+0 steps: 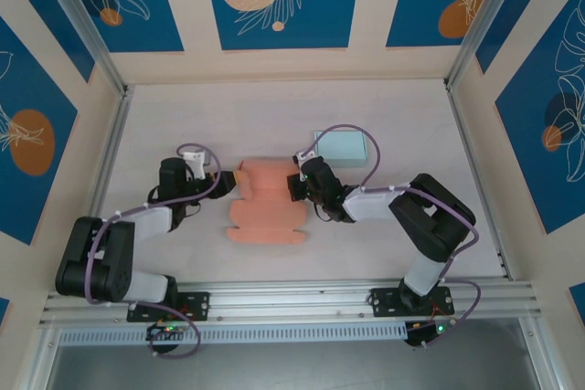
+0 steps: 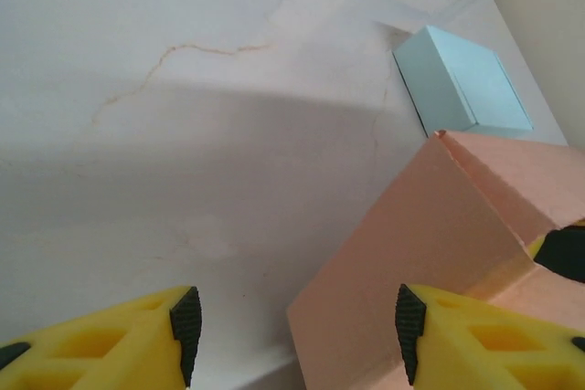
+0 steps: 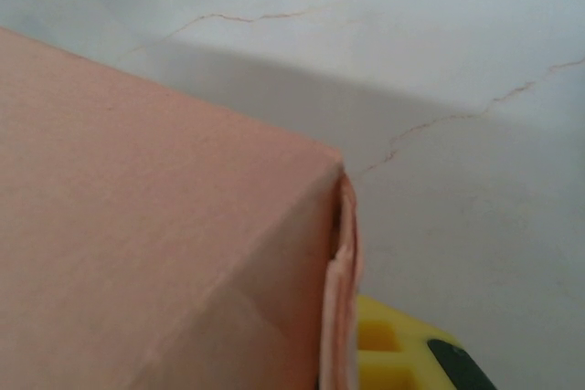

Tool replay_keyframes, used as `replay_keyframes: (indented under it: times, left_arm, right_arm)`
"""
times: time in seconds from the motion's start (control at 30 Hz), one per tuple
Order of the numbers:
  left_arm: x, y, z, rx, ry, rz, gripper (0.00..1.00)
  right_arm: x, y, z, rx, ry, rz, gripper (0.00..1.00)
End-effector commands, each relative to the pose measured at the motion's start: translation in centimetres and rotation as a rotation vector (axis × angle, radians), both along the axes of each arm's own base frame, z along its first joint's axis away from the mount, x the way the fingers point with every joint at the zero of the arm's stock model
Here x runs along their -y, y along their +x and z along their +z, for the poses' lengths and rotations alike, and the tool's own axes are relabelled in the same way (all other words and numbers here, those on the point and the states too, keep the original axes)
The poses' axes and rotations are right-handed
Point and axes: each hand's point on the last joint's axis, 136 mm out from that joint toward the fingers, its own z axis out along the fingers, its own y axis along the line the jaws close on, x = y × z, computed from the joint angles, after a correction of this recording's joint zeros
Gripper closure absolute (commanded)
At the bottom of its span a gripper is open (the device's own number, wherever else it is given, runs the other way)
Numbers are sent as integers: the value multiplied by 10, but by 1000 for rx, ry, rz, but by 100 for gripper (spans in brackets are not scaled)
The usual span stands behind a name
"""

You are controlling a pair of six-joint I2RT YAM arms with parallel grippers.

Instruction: Fold the paper box

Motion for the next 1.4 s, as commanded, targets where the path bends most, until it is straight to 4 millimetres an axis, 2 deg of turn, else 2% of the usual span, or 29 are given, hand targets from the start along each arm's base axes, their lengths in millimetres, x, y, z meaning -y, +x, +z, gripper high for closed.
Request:
replay_keyframes:
  times: [0.0, 0.2, 0.33, 0.43, 0.67, 0.8, 1.03, 1.2, 1.37]
  left_arm:
    - [20, 0, 16, 56, -28, -92, 41]
    - [34, -7, 4, 24, -4, -131, 42]
    - [36, -7, -6, -4, 7, -121, 50]
    - [34, 1, -9, -4, 16, -93, 61]
    - [38, 16, -2, 55, 80, -93, 60]
    - [32, 24, -11, 88, 226, -56, 62]
    - [28, 28, -30, 110, 443, 2, 73]
    - [17, 34, -32, 130, 559, 100, 80]
    - [-1, 35, -31, 93, 640, 210, 95]
  right_arm:
    - [-4, 10, 5, -4, 14, -31, 96]
    - [-7, 14, -2, -34, 5, -37, 96]
    - [-10, 15, -5, -51, 3, -32, 96]
    - [-13, 16, -5, -54, 10, -24, 96]
    - [-20, 10, -5, -64, 17, 14, 96]
    - [-23, 8, -1, -61, 19, 21, 96]
    - [-27, 2, -3, -98, -19, -40, 96]
    - [-28, -4, -7, -147, -89, -124, 96]
    - [-9, -6, -14, -219, -233, -274, 95]
